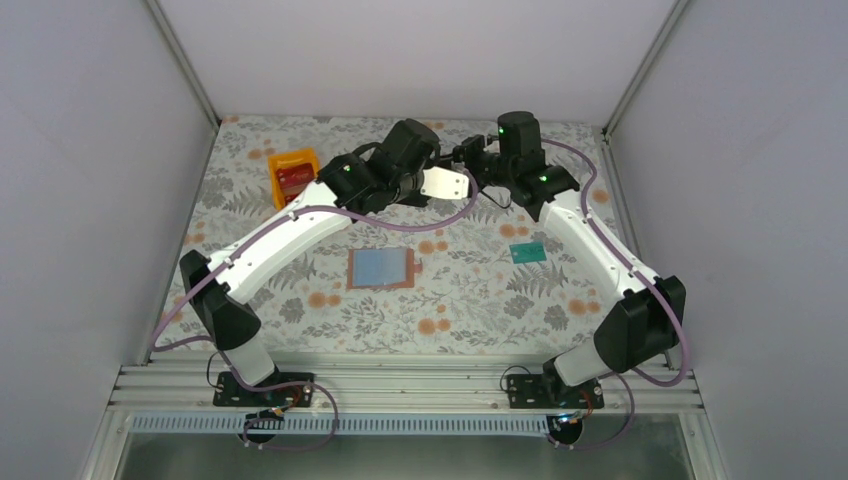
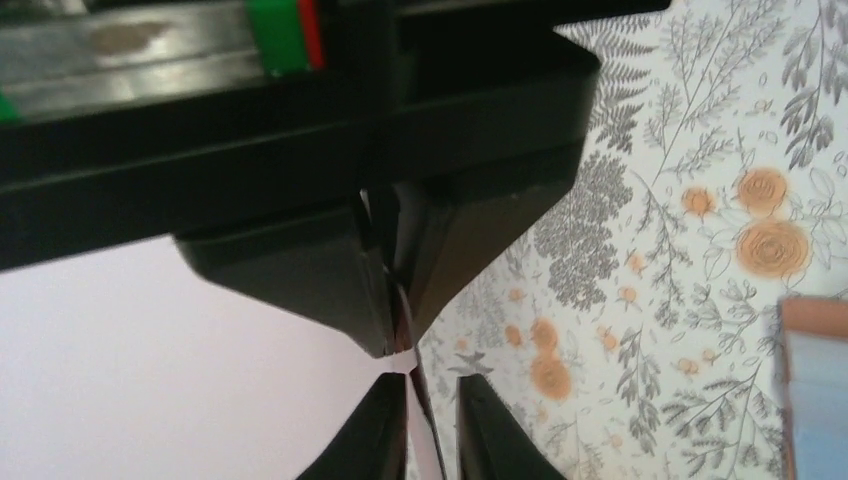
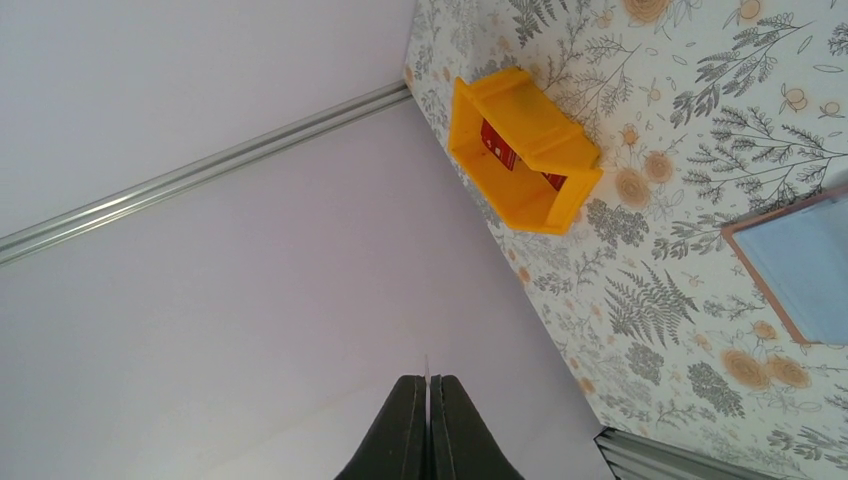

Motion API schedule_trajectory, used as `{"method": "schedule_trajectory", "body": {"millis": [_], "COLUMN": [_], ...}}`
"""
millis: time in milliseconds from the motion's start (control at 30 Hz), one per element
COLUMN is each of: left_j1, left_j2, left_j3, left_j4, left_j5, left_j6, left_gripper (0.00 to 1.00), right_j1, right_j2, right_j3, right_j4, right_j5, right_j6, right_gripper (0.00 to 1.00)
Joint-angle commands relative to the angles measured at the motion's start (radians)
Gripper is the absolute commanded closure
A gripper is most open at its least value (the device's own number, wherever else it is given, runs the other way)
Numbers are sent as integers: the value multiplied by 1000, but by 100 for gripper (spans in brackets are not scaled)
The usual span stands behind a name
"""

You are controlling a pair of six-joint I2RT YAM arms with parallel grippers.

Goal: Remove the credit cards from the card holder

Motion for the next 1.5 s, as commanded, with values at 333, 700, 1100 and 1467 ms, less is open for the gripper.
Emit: {"method": "schedule_trajectory", "body": {"millis": [333, 700, 1100, 1467], "left_j1": [52, 430, 813, 831], "left_j2": [-44, -214, -39, 131], "left_j3": [-74, -379, -432, -419], "left_j4": [22, 167, 380, 490], "left_j5": [-23, 134, 308, 321], "left_j6": [-3, 138, 217, 190], "left_gripper": [98, 98, 98, 98], "right_j1": [-8, -78, -79, -80], "right_j2": [-4, 2, -282, -341], "right_j3": [9, 212, 142, 112], "right_j4": [26, -172, -187, -159], "right_j5": [-46, 95, 524, 579], "right_j6": [-39, -668, -947, -1008], "right_gripper": [84, 0, 0, 0]}}
